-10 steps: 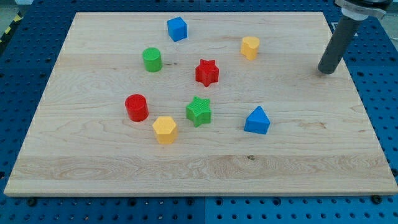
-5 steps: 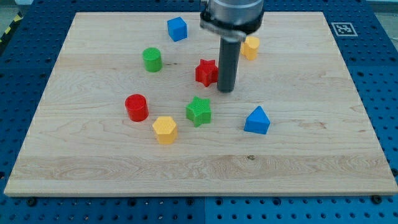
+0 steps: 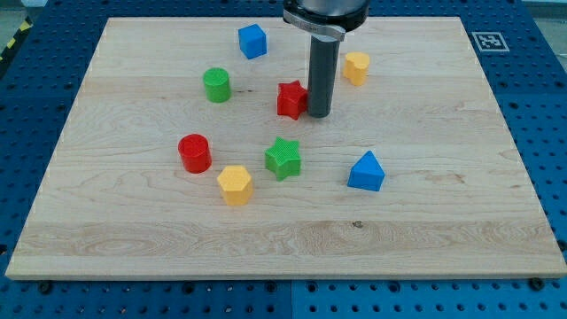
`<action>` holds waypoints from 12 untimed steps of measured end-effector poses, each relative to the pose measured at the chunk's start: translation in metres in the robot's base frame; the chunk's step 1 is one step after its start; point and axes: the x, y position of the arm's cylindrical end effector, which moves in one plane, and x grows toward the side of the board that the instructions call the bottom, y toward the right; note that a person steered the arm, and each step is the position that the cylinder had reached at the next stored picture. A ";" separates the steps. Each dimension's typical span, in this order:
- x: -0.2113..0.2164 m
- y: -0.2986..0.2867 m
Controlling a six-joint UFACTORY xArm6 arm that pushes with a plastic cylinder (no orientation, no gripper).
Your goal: Slide the red star closer to green circle
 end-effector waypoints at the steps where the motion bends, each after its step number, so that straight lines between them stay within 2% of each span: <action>1: -0.002 -0.047; 2: -0.004 -0.100; 3: -0.008 -0.120; 5: -0.032 -0.042; 6: -0.041 -0.031; 9: -0.104 -0.031; 12: -0.113 -0.061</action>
